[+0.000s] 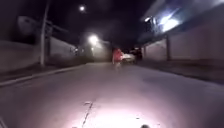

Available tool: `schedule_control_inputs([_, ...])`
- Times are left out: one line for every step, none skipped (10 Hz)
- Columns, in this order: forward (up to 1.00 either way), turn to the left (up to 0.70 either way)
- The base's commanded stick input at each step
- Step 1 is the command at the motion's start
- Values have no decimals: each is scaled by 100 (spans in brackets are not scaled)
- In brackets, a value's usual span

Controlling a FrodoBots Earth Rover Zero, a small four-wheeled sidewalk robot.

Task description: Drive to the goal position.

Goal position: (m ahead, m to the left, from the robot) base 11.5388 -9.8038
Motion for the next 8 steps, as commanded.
schedule_control_inputs([70, -26])
schedule_control_inputs([70, -26])
schedule_control_inputs([70, -23])
schedule_control_inputs([70, -19])
schedule_control_inputs([70, -12])
schedule_control_inputs([70, -4])
schedule_control_inputs([70, 0])
schedule_control_inputs([70, 0])
